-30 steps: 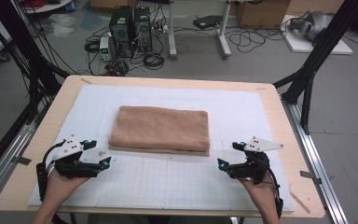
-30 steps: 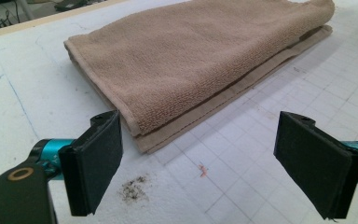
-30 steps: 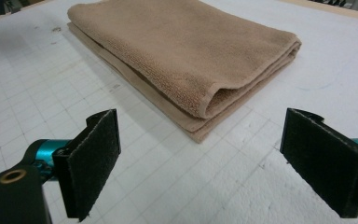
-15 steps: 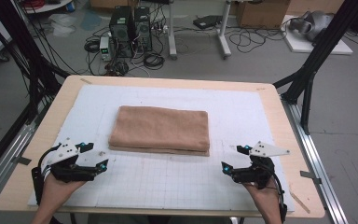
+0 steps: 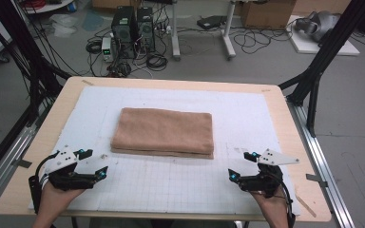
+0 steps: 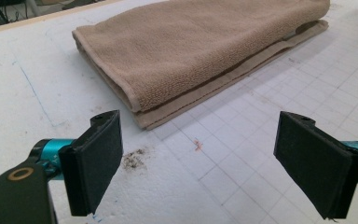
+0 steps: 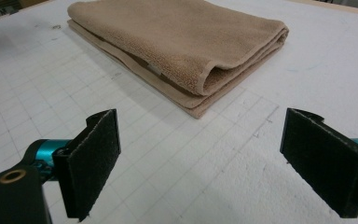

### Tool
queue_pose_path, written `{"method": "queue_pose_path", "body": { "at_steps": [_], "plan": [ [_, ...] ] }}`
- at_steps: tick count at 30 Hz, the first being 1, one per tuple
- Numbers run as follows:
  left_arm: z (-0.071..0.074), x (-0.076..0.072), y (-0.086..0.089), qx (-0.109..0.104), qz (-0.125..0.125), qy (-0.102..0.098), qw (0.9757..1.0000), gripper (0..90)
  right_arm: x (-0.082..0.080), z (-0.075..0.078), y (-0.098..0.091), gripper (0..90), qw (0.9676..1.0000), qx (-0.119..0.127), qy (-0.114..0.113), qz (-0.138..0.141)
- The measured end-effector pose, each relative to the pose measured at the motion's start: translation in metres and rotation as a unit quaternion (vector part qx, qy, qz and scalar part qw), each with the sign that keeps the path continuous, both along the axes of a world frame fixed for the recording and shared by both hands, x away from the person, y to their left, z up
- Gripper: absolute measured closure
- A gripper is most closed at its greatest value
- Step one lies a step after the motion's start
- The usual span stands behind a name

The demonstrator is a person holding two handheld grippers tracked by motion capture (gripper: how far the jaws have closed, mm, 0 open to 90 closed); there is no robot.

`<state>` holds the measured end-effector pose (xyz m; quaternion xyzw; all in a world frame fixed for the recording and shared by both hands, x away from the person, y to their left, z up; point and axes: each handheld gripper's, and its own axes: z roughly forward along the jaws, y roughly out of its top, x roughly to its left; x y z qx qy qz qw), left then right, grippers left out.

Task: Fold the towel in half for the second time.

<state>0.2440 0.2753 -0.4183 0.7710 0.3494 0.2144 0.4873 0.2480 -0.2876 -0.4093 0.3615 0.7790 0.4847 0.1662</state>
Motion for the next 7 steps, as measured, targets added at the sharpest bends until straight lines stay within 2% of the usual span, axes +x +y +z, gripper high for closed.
{"method": "queue_pose_path", "body": {
  "at_steps": [7],
  "plan": [
    [-0.0013, -0.0002, -0.0016, 0.002, -0.001, 0.000, 1.0000, 15.9, -0.0018, -0.0019, -0.0015, 11.2, 1.0000, 0.004, 0.003, -0.001]
  ]
}}
